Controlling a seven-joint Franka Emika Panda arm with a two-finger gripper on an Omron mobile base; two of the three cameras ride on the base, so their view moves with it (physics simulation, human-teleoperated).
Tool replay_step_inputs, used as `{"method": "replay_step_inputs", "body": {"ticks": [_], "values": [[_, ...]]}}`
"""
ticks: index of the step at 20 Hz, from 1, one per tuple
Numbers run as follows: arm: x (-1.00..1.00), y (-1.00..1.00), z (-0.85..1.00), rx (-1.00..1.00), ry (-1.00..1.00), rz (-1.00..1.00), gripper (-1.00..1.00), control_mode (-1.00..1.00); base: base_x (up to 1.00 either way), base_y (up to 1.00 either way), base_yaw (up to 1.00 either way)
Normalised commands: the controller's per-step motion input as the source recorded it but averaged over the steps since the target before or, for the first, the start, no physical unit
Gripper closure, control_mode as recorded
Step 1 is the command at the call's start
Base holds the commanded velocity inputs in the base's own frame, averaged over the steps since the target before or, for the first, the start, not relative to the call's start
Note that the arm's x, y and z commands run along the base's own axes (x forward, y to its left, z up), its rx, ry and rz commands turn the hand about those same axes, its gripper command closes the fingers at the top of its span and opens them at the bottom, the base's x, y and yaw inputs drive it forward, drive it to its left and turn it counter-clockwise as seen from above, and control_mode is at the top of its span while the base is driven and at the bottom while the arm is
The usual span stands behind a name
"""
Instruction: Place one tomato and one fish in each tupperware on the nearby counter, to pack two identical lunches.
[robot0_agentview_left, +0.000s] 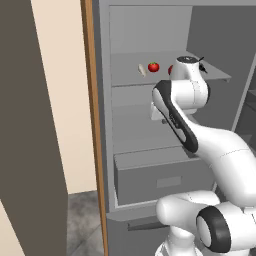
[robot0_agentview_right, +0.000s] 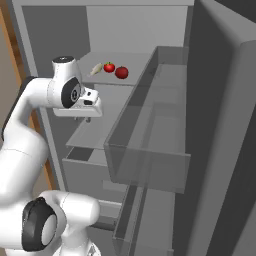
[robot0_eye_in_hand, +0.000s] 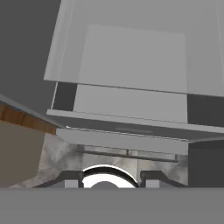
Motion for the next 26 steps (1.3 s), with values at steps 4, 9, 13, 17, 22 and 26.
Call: {"method": "replay_step_inputs", "body": {"ticks": [4, 9, 13, 17, 22, 26], "values": [[-0.07, 0.0, 0.06, 0.0, -0.19, 0.0, -1.0, -1.0, 0.0, 0.0, 0.0], [-0.1, 0.0, 0.32, 0.01, -0.45, 0.0, -1.0, -1.0, 0.0, 0.0, 0.0], [0.0, 0.0, 0.44, 0.0, -0.29, 0.0, -1.0, -1.0, 0.0, 0.0, 0.0], [0.0, -0.01, 0.49, 0.0, -0.13, -0.02, -1.0, -1.0, 0.0, 0.0, 0.0], [0.0, 0.0, 0.61, 0.1, -0.05, -0.02, -1.0, -1.0, 0.0, 0.0, 0.0], [0.0, 0.0, 0.4, 0.12, -0.04, 0.0, -1.0, -1.0, 0.0, 0.0, 0.0]]}}
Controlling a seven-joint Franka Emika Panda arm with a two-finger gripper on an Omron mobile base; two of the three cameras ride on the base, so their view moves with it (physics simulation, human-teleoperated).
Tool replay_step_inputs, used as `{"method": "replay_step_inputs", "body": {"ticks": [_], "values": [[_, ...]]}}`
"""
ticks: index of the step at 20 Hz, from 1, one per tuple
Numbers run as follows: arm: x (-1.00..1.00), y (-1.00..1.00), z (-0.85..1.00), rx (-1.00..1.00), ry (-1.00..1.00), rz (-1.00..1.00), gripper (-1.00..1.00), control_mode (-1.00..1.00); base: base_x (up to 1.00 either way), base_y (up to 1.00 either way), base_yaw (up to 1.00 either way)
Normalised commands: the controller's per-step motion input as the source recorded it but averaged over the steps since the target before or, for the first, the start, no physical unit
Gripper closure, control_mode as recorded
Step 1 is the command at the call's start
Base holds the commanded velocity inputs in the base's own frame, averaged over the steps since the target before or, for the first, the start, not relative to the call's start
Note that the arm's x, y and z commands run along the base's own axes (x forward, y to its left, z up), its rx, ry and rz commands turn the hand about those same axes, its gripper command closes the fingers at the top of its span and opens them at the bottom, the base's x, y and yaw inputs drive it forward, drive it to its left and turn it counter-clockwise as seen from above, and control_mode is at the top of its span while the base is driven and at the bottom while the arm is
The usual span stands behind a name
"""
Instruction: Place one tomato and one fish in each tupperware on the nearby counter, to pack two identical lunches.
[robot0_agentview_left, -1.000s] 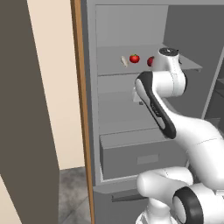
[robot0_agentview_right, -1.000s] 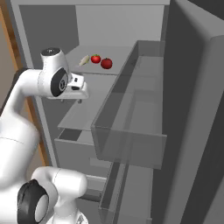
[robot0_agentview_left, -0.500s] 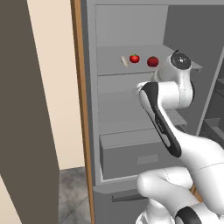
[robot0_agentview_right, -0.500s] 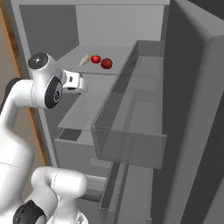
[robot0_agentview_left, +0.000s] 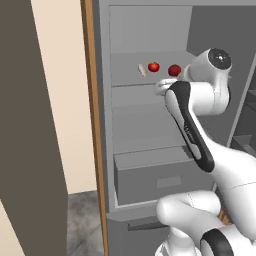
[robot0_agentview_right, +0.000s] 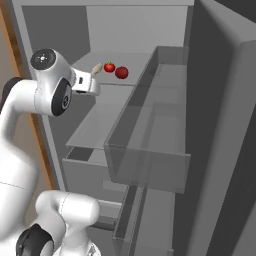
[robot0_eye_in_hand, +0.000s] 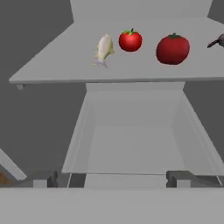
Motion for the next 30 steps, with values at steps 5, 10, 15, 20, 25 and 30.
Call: {"method": "replay_step_inputs", "body": {"ticks": [5, 10, 15, 20, 25, 30], "values": [[0.15, 0.13, 0.11, 0.0, -0.05, 0.0, -1.0, -1.0, 0.0, 0.0, 0.0], [0.36, 0.01, 0.03, 0.0, 0.0, 0.0, -1.0, -1.0, 0.0, 0.0, 0.0], [0.51, 0.19, 0.05, 0.0, 0.02, -0.01, -1.0, -1.0, 0.0, 0.0, 0.0], [0.52, 0.17, 0.0, 0.0, 0.02, 0.0, -1.0, -1.0, 0.0, 0.0, 0.0], [0.54, 0.02, 0.0, 0.0, 0.0, 0.0, -1.0, -1.0, 0.0, 0.0, 0.0], [0.51, 0.0, 0.0, 0.0, 0.0, -0.01, -1.0, -1.0, 0.0, 0.0, 0.0]]}}
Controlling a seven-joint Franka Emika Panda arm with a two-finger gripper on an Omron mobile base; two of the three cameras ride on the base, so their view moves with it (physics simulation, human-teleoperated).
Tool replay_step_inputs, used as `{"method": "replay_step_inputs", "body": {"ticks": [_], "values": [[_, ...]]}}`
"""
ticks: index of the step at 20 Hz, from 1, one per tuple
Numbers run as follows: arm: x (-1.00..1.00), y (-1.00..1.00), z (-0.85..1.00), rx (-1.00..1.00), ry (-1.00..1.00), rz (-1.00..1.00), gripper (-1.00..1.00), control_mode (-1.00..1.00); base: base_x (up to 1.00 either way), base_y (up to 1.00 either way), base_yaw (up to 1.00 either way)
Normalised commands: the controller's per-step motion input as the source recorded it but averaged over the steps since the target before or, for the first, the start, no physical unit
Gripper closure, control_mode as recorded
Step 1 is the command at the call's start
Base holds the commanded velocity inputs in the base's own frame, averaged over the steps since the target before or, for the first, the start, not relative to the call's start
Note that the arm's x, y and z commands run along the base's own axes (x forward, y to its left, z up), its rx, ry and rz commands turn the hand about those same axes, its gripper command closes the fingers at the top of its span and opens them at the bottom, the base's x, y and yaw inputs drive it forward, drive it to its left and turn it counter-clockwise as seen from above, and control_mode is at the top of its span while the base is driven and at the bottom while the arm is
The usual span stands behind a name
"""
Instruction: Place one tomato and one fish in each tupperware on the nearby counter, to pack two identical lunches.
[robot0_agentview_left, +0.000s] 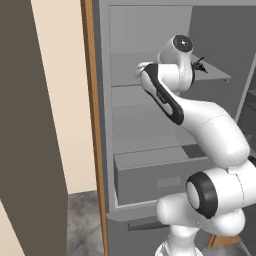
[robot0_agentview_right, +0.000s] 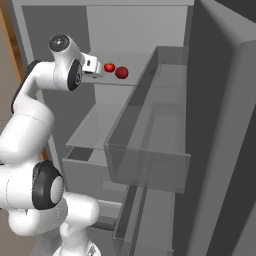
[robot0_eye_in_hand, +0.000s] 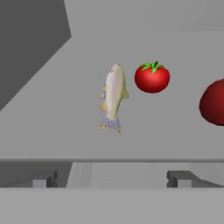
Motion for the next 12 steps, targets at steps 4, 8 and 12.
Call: {"method": "replay_step_inputs", "body": {"ticks": [4, 8, 12], "values": [[0.54, 0.0, 0.0, 0.0, 0.04, -0.02, -1.0, -1.0, 0.0, 0.0, 0.0], [0.69, 0.0, 0.0, 0.01, 0.07, -0.01, -1.0, -1.0, 0.0, 0.0, 0.0], [0.62, 0.0, 0.0, 0.0, 0.04, -0.01, -1.0, -1.0, 0.0, 0.0, 0.0]]}}
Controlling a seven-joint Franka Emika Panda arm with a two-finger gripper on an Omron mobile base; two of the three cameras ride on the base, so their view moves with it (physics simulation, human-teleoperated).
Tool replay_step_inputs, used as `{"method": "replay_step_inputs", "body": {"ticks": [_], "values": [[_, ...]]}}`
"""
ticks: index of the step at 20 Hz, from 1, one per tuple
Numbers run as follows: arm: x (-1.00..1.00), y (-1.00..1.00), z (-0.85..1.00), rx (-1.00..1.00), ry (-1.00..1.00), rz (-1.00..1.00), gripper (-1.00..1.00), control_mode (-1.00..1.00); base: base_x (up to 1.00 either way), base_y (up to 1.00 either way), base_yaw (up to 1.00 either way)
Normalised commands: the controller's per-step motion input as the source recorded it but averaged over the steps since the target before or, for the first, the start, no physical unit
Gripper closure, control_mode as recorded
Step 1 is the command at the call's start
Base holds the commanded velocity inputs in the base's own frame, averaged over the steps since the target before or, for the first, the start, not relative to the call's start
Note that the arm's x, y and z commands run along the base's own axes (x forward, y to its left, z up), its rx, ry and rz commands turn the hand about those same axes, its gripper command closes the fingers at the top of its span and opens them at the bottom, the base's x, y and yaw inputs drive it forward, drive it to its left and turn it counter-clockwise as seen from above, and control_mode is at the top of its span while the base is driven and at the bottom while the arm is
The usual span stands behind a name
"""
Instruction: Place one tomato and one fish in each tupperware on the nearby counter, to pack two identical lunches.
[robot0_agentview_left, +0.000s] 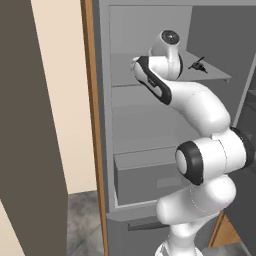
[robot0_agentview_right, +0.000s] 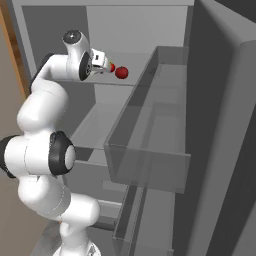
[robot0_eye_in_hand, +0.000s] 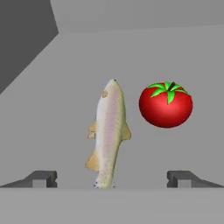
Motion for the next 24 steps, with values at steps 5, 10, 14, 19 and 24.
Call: {"method": "replay_step_inputs", "body": {"ticks": [5, 10, 14, 19, 24], "values": [[0.54, 0.0, -0.03, 0.0, 0.0, -0.01, -1.0, -1.0, 0.0, 0.0, 0.0], [0.08, 0.06, -0.3, 0.0, 0.0, -0.03, -1.0, -1.0, 0.0, 0.0, 0.0], [0.26, 0.03, -0.16, 0.0, 0.0, -0.05, -1.0, -1.0, 0.0, 0.0, 0.0], [0.51, 0.0, -0.17, 0.0, 0.0, -0.06, -1.0, -1.0, 0.0, 0.0, 0.0], [0.13, 0.0, -0.33, 0.0, 0.0, -0.1, 1.0, -1.0, 0.0, 0.0, 0.0]]}}
